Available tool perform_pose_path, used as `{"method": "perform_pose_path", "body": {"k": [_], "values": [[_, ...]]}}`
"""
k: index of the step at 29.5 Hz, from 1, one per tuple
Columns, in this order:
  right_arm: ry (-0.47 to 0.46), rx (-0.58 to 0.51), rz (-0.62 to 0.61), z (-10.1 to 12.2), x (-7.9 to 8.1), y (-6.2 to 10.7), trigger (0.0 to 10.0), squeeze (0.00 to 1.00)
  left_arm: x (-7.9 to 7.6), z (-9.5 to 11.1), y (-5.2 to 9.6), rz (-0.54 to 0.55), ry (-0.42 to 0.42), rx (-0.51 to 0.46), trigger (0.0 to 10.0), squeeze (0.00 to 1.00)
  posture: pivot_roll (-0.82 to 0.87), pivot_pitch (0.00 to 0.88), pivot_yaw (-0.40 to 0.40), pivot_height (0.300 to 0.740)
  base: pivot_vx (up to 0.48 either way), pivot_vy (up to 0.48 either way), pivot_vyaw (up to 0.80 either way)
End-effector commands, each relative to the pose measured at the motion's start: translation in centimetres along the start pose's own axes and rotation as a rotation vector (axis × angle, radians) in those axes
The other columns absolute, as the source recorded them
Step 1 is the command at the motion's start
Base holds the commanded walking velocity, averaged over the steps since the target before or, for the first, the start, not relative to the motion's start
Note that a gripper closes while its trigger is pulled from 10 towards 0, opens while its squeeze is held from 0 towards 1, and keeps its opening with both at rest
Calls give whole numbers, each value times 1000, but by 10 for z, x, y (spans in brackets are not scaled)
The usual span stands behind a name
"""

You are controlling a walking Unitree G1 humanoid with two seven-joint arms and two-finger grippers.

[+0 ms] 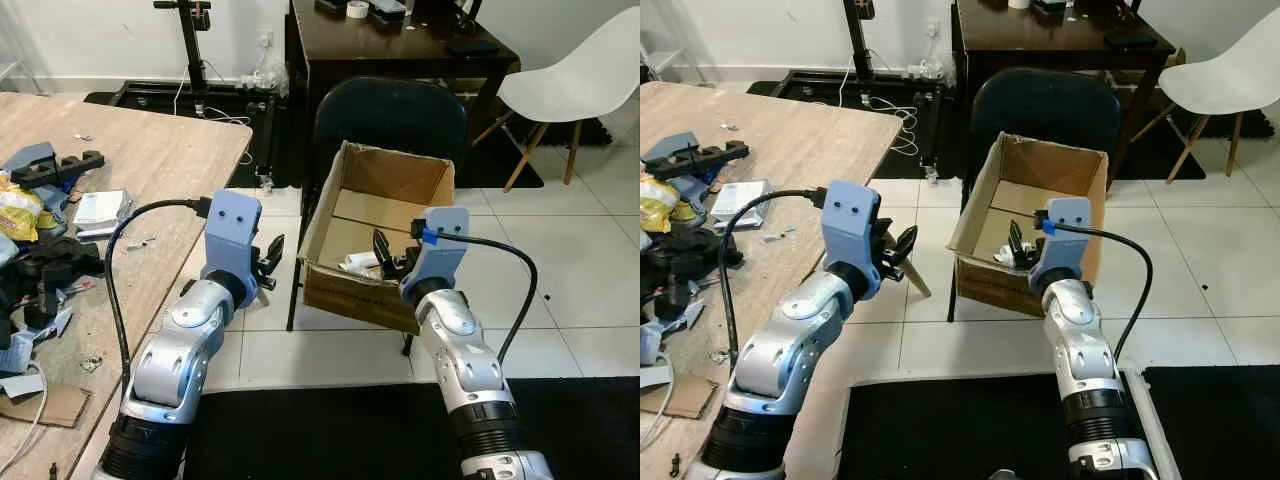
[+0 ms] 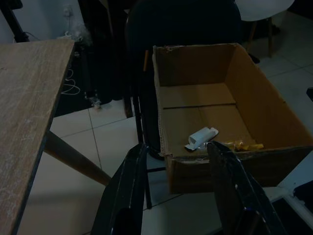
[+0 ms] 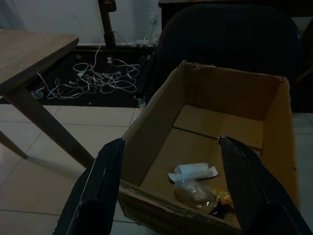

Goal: Picking trash to rubbish bin

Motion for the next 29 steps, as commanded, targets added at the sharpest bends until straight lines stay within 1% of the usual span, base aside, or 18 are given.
{"method": "perform_pose_path", "body": {"k": [1, 10, 26, 28, 29], "values": [[-7, 13, 0, -3, 0, 2, 10000, 0, 0, -3, 2, -1, -23, 16, 10000, 0, 133, 112, -10, 740, 0, 0, 0], [-8, 20, 10, -5, 3, 4, 10000, 0, -1, -2, 3, -2, -30, 10, 10000, 0, 129, 102, -19, 740, 0, -27, 0], [-5, 27, 12, -5, 3, 4, 10000, 0, -2, -2, 4, -1, -30, 12, 10000, 0, 126, 104, -21, 740, 0, -411, 0], [-5, 28, 12, -5, 3, 4, 10000, 0, -2, -3, 4, -3, -23, 17, 10000, 0, 126, 104, -21, 740, 0, -424, 0], [-4, 29, 12, -5, 2, 5, 10000, 0, -2, -4, 3, -4, 7, 33, 10000, 0, 124, 110, -24, 740, 0, 0, 0]]}}
Point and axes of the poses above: a point about 5 cm out from each wrist's last joint towards the gripper, its own y axis pointing back from the gripper into the wrist, its own z axis along the axis of the wrist's last joint, x = y × z, the point moved 2 cm from there along -y, pointing out of the wrist towards the gripper, and after that the axes turned 11 degrees about -y, right-handed, at the moved point
